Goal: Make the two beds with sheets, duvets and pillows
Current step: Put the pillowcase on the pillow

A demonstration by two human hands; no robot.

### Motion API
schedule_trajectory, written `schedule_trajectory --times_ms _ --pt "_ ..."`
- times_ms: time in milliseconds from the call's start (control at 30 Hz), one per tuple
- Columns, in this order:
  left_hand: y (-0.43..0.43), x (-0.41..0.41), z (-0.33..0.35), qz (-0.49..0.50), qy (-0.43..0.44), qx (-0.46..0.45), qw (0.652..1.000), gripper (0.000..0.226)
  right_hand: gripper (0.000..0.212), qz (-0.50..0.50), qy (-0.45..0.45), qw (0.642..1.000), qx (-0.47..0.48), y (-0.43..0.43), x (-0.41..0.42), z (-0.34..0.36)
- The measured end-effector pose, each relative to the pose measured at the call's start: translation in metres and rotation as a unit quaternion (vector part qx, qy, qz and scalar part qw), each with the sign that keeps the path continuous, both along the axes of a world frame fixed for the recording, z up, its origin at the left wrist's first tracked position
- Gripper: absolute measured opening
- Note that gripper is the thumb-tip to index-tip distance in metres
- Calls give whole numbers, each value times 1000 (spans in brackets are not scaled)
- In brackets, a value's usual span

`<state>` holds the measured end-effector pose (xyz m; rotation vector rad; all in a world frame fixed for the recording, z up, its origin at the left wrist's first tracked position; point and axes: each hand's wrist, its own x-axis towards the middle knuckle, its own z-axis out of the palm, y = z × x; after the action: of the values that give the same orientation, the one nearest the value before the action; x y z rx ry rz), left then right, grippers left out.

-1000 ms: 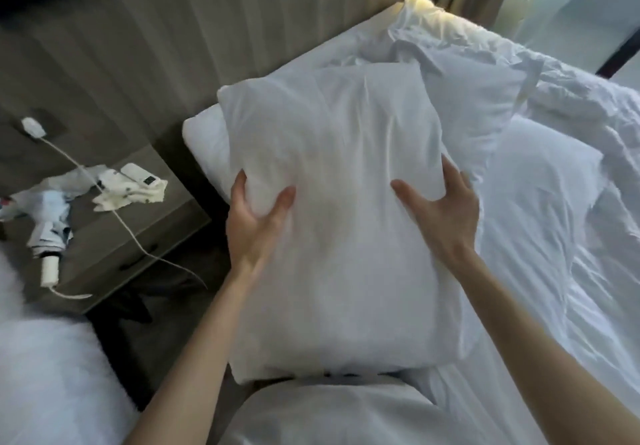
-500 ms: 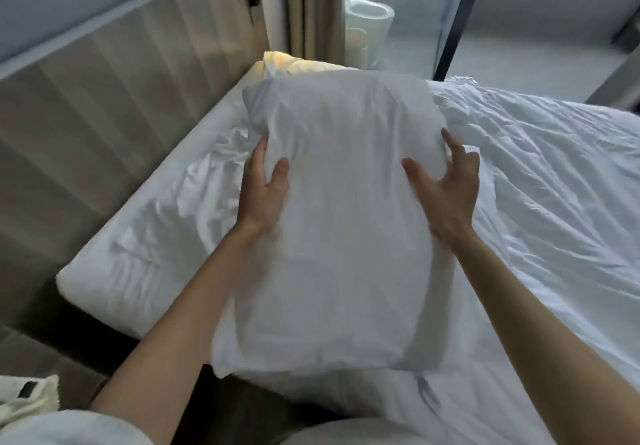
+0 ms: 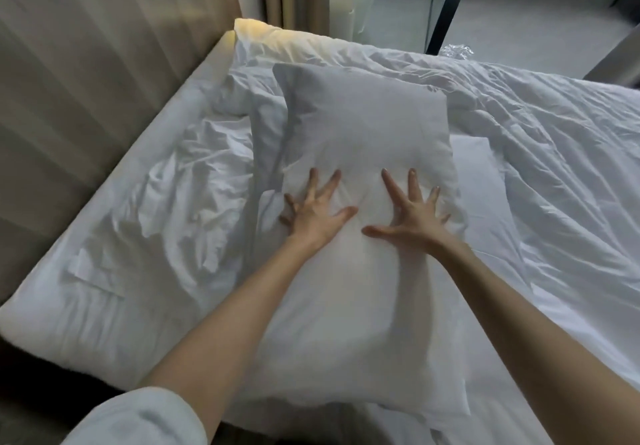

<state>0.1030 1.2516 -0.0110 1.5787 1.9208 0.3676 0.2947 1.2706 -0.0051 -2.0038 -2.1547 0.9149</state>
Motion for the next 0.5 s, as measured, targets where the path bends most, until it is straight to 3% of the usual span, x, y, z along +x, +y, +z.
schedule_trajectory --times_ms 333,500 --pt "91 5 -90 -30 37 -92 995 76 103 -34 1 998 -50 80 3 -80" --pt "114 24 -99 9 37 -99 994 73 100 -50 -19 997 -62 107 12 -98"
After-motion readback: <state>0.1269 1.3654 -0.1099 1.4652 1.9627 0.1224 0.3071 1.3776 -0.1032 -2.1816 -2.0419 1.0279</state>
